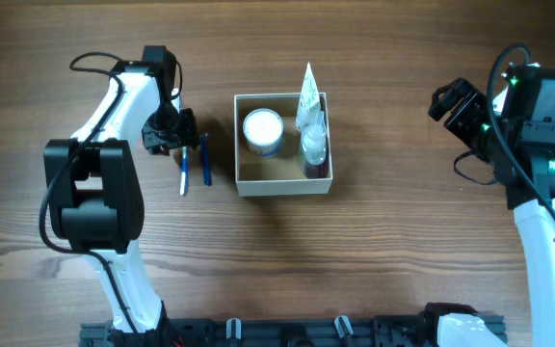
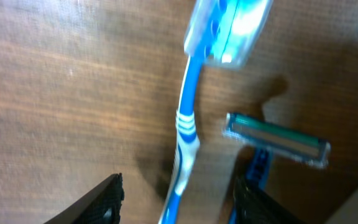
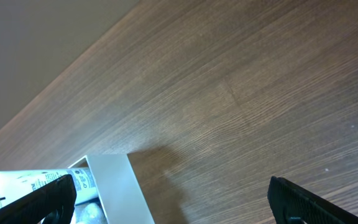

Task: Pack container
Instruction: 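Move left gripper back and grasp the blue toothbrush, then lower the toothbrush with left gripper into the box beside the tub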

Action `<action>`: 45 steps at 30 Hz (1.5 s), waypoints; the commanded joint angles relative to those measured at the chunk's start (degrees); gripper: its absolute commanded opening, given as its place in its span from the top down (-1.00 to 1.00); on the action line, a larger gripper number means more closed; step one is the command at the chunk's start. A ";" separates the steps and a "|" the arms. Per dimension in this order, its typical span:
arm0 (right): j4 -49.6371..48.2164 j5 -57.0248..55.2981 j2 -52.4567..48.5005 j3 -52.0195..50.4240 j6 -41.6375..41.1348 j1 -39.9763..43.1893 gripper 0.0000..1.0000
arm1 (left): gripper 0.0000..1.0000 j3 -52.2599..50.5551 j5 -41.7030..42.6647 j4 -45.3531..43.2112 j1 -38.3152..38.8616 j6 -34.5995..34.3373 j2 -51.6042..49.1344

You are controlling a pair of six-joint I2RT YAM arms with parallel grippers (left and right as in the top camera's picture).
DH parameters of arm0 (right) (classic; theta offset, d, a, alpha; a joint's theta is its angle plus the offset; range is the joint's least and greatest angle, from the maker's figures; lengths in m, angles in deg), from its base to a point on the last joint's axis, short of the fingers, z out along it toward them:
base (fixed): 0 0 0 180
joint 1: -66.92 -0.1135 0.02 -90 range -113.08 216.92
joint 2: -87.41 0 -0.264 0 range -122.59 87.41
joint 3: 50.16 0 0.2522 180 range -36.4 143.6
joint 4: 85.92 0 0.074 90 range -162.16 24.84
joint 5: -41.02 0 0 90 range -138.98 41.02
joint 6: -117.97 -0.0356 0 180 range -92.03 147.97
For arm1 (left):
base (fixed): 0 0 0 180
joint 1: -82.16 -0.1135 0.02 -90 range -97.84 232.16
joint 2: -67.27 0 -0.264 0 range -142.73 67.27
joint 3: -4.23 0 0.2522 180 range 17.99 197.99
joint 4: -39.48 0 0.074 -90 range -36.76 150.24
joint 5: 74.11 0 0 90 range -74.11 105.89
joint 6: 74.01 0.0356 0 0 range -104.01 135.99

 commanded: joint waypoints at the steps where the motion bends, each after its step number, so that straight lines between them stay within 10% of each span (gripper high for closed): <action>1: -0.15 0.68 -0.28 0.98 -0.79 0.13 -1.00 | -0.15 -2.43 -1.73 -2.67 -0.50 2.82 -0.70; 9: -0.15 0.68 -0.28 0.98 -0.79 0.13 -1.00 | 0.45 -3.04 -1.73 -6.32 -0.50 2.82 -0.72; 24: -0.15 0.68 -0.28 0.98 -0.81 0.13 -0.99 | 0.27 -3.10 -1.70 -6.91 -0.50 3.87 -3.13; 29: -0.15 0.68 -0.28 0.98 -0.79 0.13 -0.99 | 0.92 -3.08 -1.70 -6.45 -0.50 3.87 -3.48; 45: -0.15 0.68 -0.28 0.98 -0.81 0.13 -1.00 | 0.92 1.77 -1.27 2.29 4.61 -0.79 15.28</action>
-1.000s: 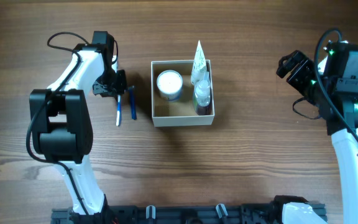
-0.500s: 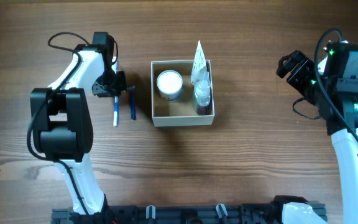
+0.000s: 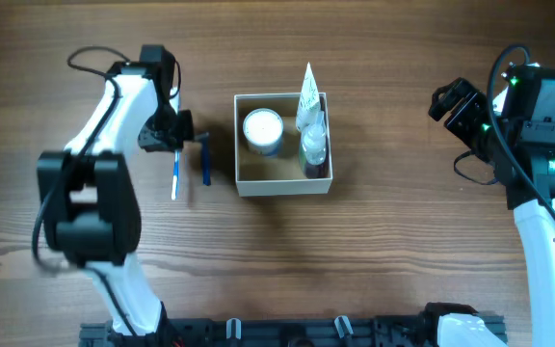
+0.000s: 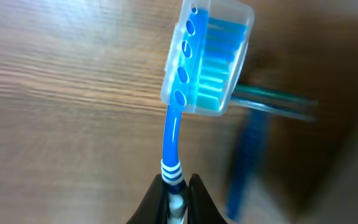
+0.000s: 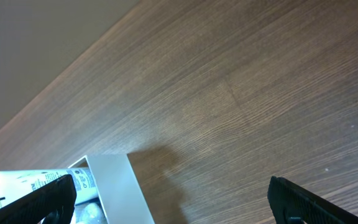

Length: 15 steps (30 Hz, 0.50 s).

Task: Pack container
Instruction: 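Lower the toothbrush with left gripper into the box beside the tub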

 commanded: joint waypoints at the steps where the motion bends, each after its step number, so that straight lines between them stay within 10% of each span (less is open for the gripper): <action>1: -0.15 0.68 -0.28 0.98 -0.81 0.13 -0.99 | 0.92 2.69 0.81 0.00 4.79 -4.15 10.86; 15: -0.15 0.68 -0.28 0.98 -0.79 0.13 -0.99 | 0.92 2.67 -3.30 -8.66 26.12 -17.81 14.12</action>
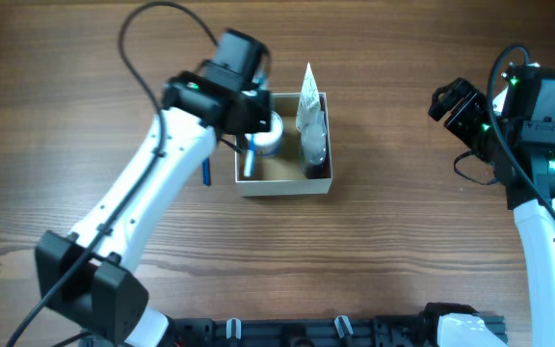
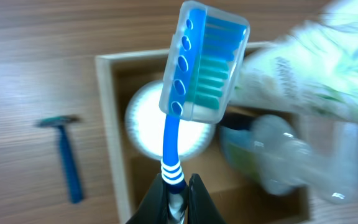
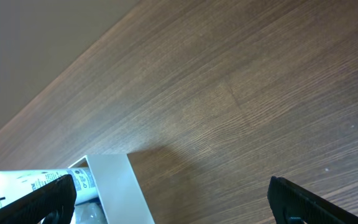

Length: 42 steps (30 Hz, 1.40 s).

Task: Pack container
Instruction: 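Lower the toothbrush with left gripper into the box beside the tub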

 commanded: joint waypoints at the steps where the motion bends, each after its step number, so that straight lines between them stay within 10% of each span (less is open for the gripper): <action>1: -0.15 0.68 -0.28 0.98 -0.79 0.13 -0.99 | 0.92 0.26 -3.76 -1.18 2.64 -6.64 -2.84; 15: -0.15 0.68 -0.28 0.98 -0.81 0.13 -1.00 | 0.92 0.26 -2.86 -10.29 4.48 -17.09 -9.18; 42: -0.15 0.68 -0.28 0.98 -0.79 0.13 -1.00 | 0.89 0.26 1.07 -8.59 6.19 -16.33 -13.77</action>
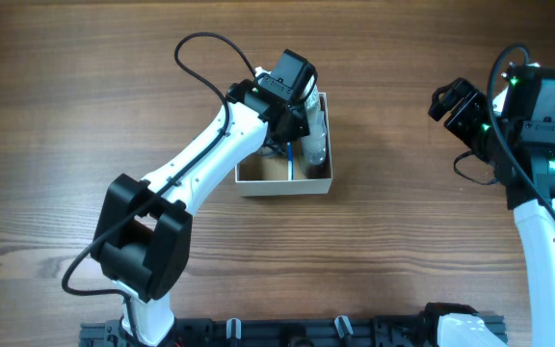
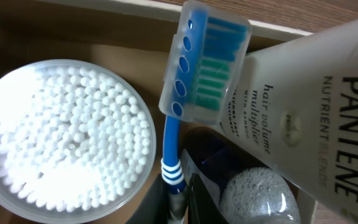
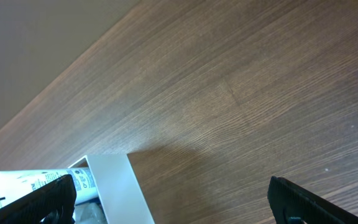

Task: Pack container
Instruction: 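Lower the toothbrush with left gripper into the box beside the tub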

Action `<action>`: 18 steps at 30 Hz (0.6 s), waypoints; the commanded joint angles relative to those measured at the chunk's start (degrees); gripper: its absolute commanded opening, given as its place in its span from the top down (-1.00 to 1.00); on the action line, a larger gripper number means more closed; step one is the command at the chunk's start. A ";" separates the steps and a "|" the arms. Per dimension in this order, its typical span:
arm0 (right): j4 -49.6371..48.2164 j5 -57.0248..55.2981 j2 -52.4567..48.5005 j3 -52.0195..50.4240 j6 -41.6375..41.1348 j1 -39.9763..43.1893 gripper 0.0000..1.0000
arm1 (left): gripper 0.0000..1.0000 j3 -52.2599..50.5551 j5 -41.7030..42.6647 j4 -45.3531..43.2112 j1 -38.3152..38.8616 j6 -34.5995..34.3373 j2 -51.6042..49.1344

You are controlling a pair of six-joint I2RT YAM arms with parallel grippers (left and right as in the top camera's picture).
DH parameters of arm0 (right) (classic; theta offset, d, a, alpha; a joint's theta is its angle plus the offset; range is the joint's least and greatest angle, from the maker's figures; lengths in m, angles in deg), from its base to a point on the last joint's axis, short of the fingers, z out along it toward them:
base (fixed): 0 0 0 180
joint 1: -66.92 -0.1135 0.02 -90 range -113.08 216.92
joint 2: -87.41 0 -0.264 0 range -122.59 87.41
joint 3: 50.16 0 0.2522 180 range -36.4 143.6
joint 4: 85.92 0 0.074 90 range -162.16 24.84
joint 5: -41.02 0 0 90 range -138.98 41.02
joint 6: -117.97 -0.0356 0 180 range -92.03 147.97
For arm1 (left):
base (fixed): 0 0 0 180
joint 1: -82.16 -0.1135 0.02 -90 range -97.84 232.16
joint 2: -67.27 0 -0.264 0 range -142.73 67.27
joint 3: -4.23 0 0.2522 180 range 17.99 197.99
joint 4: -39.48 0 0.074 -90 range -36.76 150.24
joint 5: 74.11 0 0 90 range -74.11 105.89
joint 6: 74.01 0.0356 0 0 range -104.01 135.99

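Note:
My left gripper [image 2: 178, 200] is shut on the handle of a blue toothbrush [image 2: 171, 140] with a clear cap over its head. It is held low inside the white box [image 1: 282, 185], between a round tub of cotton swabs [image 2: 64, 134] and a white Pantene tube [image 2: 309, 118]. A clear bottle [image 2: 257, 196] lies under the tube. In the overhead view the left gripper [image 1: 292, 104] sits over the box's back half, and a blue strip of the toothbrush [image 1: 290, 166] shows in the box. My right gripper [image 1: 451, 104] hangs open, far right of the box.
The left arm [image 1: 210, 145] stretches diagonally across the table left of the box and covers that area; no razor shows there. The right wrist view catches the box's near wall [image 3: 120, 186] and the tube's end [image 3: 30, 183] over bare wood.
The left gripper, still holding the toothbrush, has gone from above the box's left side to lower and further right, inside the box beside the tube. The right arm has not moved.
My left gripper was open over the toothbrush lying next to a blue razor left of the box. Then it was shut on the brush, lifted off the table. Then it held the brush above the box, and now down among the box's contents.

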 commanded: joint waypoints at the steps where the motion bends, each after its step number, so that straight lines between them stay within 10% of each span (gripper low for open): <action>1: -0.15 0.68 -0.28 0.98 -0.81 0.13 -0.99 | 0.90 0.26 1.07 -0.68 0.33 2.43 -0.33; 18: -0.15 0.68 -0.28 0.98 -0.79 0.13 -1.00 | 0.88 0.59 -0.66 1.53 -3.96 25.29 6.10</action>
